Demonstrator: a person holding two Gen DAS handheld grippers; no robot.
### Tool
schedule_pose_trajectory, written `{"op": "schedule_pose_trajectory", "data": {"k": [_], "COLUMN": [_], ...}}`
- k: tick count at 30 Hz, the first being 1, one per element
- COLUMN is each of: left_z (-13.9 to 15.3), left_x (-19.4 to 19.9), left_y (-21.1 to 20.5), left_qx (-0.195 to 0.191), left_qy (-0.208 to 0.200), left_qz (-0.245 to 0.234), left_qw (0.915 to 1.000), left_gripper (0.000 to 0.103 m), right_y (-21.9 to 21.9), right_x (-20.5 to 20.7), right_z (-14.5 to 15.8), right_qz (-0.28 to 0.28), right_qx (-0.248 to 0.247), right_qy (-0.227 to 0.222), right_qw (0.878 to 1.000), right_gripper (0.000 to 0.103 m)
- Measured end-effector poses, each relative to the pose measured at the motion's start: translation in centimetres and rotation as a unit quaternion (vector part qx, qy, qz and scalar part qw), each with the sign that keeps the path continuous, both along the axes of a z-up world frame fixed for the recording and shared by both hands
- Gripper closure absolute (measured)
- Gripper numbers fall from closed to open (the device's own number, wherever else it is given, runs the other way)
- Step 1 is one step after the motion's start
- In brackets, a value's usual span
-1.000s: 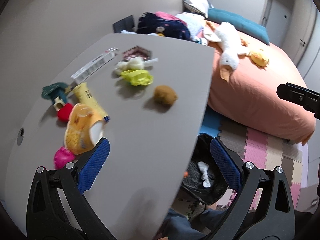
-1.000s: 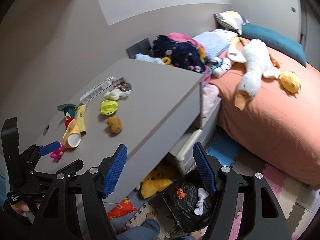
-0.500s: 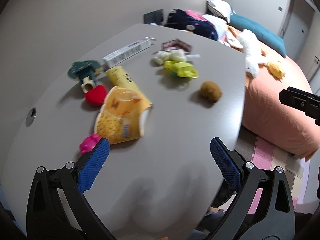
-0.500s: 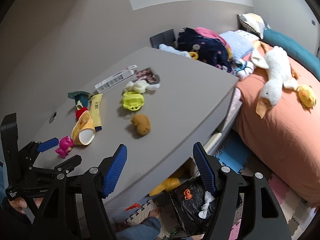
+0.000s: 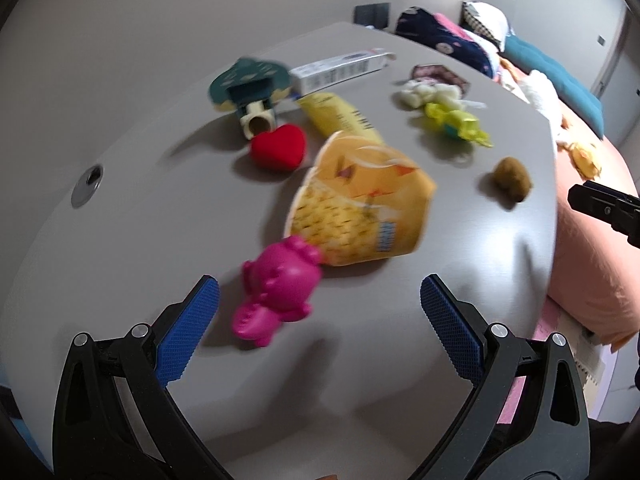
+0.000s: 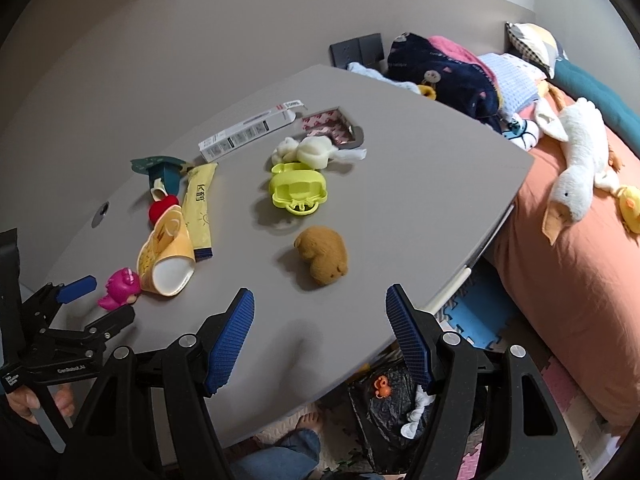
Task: Collect trash
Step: 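Grasp the brown plush with the right tool while the left tool grasps the pink toy, then carry the brown plush and pink toy over the bin and release both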
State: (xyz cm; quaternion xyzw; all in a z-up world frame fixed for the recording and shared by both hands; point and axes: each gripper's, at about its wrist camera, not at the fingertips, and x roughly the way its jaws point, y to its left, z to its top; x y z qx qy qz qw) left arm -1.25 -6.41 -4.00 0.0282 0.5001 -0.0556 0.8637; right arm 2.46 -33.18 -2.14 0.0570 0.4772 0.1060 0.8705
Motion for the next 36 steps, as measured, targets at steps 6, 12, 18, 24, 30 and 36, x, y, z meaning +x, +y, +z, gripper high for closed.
{"op": "schedule_pose_trajectory", "data": {"k": [6, 12, 18, 24, 30, 36], "left_z": [-1.5, -2.7, -2.9, -2.8, -2.8, -2.3], "left_x": [0.7, 1.5, 1.9, 1.8, 1.4, 1.0], "left_y": [1.7, 2.5, 2.8, 3.7, 4.1, 4.1], "left_qx": [0.000, 0.001, 0.007, 0.000, -0.006, -0.015], "left_qy": [0.015, 0.028, 0.022, 0.024, 0.022, 0.025], "left_qz": [0.014, 0.014, 0.007, 0.017, 0.032, 0.044], "left_qw": [0.9998, 0.9995, 0.9997, 0.9996, 0.9992, 0.9986], "left_gripper": [0.006, 0.032, 0.047, 0.057, 0.057, 0.057], "right_y": [1.3, 2.3, 2.8, 2.9, 3.0, 3.0], "right_x": [1.8, 3.7, 5.3, 6.1, 6.2, 5.2], "right_z": [-1.5, -3.0, -4.1, -4.9, -4.8, -3.7], "right_qz": [0.006, 0.008, 0.010, 0.009, 0.018, 0.024], "right_qx": [-0.008, -0.019, -0.029, -0.023, -0.031, -0.016], "right_qy": [0.013, 0.025, 0.035, 0.043, 0.040, 0.030], "right_qw": [1.000, 0.999, 0.999, 0.999, 0.999, 0.999], "right_gripper": [0.034, 0.034, 0.034, 0.047, 0.063, 0.063]}}
